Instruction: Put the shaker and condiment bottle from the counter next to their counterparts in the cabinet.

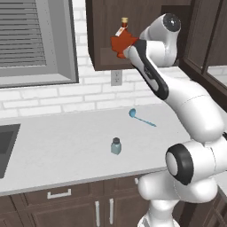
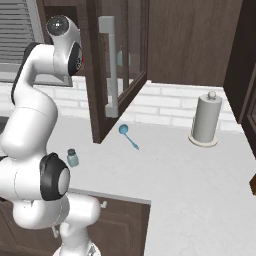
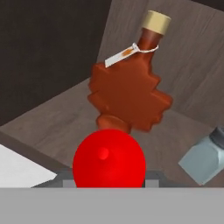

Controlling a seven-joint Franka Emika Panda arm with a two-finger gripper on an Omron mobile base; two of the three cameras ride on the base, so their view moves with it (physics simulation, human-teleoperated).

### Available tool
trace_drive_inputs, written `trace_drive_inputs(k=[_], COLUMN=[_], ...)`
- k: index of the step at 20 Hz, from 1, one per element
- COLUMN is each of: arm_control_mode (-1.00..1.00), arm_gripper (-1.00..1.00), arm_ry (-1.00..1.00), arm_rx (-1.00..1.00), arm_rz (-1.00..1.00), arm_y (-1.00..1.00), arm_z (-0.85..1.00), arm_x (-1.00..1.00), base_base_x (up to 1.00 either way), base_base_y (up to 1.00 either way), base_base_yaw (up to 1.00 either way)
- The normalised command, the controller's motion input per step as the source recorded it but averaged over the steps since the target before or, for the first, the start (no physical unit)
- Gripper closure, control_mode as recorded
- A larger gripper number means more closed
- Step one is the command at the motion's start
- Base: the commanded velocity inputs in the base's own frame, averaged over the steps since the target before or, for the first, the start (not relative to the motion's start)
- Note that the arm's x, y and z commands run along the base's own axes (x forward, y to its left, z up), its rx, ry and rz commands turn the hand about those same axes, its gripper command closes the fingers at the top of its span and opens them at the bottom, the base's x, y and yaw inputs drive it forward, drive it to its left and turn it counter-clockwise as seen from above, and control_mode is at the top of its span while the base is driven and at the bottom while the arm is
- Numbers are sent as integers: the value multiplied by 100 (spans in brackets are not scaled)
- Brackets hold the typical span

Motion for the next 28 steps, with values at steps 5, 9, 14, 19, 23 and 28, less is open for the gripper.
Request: trace_drive_inputs(k=[5,9,14,19,23,28], arm_control_mode=[-100,-100,-100,-100,-100,-100], arm_gripper=[100,100,100,-100,-100,-100], arm_ry=[0,0,0,0,1,0], arm_rx=[0,0,-1,-3,0,0], arm_rz=[0,0,0,0,0,0], arm_y=[0,1,13,25,0,0], arm_z=[0,0,-10,-16,-12,-9], arm_x=[30,28,9,0,4,2], base_base_x=[0,0,0,0,0,0], base_base_y=[0,0,0,0,0,0], base_base_yaw=[0,0,0,0,0,0])
